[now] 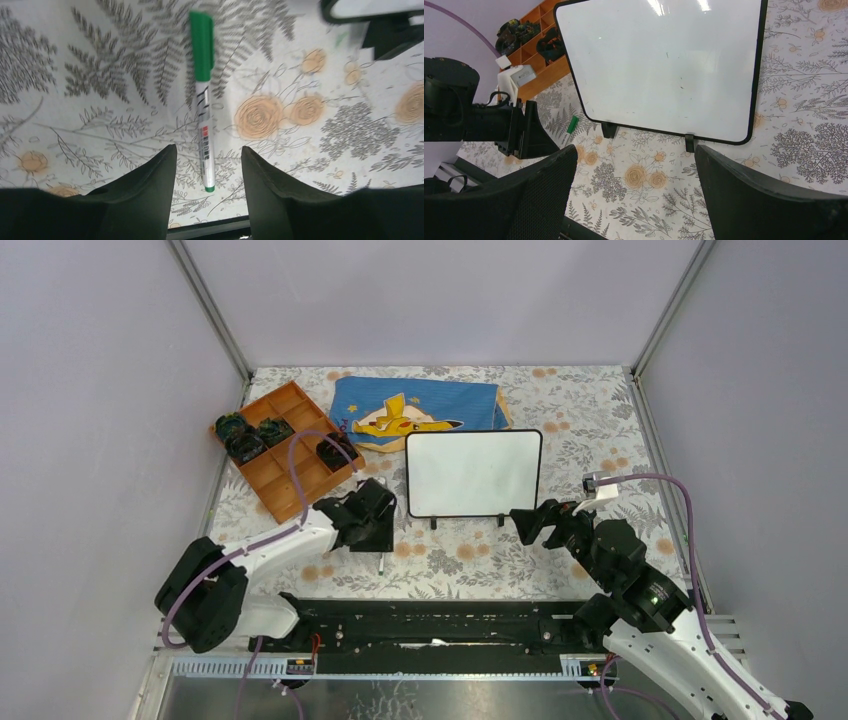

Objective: Write a sentence on the whiteboard
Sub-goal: Open the whiteboard marker at the center of the board.

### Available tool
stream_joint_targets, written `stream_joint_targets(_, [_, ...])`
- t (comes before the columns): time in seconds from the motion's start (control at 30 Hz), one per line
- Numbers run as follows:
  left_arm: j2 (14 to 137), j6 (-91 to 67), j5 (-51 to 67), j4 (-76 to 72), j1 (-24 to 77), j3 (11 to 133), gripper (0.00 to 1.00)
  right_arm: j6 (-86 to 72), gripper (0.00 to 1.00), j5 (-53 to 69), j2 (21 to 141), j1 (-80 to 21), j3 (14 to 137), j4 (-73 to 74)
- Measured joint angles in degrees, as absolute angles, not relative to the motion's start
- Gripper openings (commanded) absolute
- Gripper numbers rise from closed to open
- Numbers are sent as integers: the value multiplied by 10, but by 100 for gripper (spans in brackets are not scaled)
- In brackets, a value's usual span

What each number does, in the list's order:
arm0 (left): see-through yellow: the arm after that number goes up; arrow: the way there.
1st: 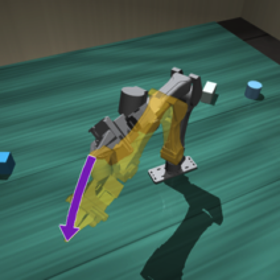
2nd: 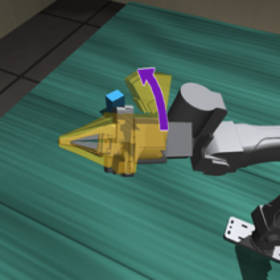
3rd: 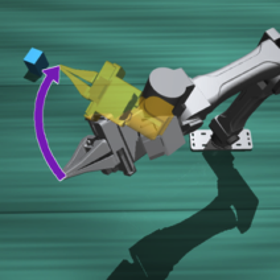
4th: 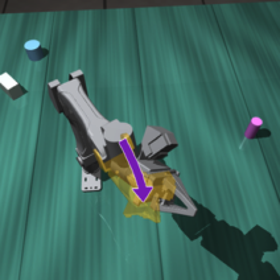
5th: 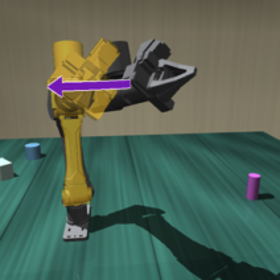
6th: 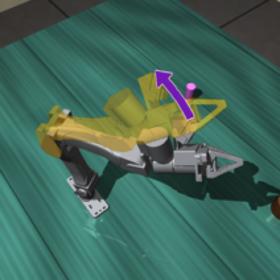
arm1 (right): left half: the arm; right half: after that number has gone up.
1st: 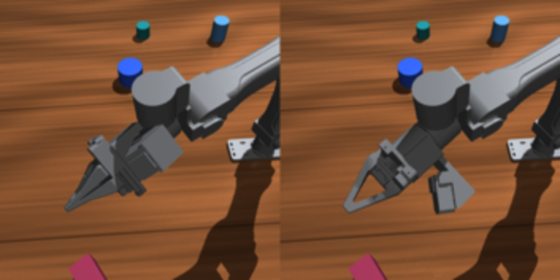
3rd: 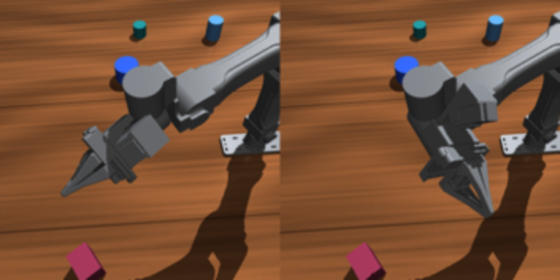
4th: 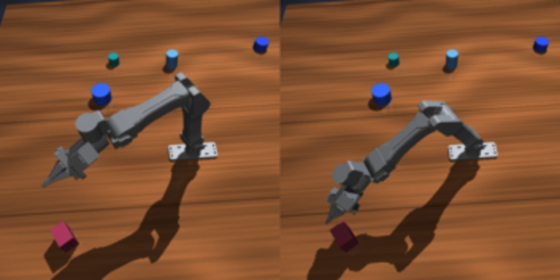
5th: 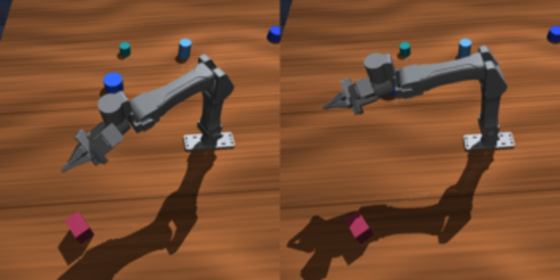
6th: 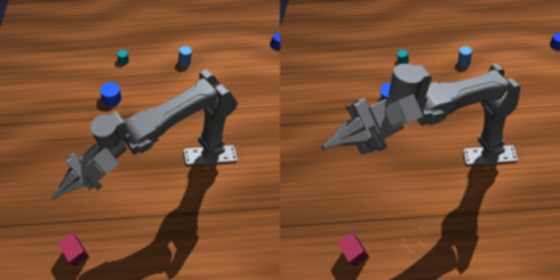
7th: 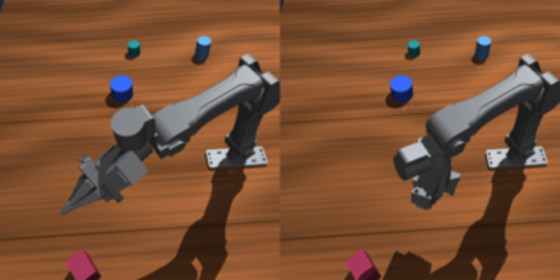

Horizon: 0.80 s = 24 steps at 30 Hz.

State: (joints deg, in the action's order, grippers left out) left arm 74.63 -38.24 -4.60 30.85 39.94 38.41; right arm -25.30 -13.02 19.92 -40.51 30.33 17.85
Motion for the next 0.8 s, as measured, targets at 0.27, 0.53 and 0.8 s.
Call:
stream_joint_targets(0.27, [797,-306,-34,322,364,449,53,-254,94,-130,199,-405,303,182])
stream_joint_targets(0.53, [836,-256,-15,335,324,472,50,-254,94,-130,199,-405,303,182])
stream_joint_targets(0.8, [868,-245,11,332,318,489,50,-254,94,-130,204,-405,303,182])
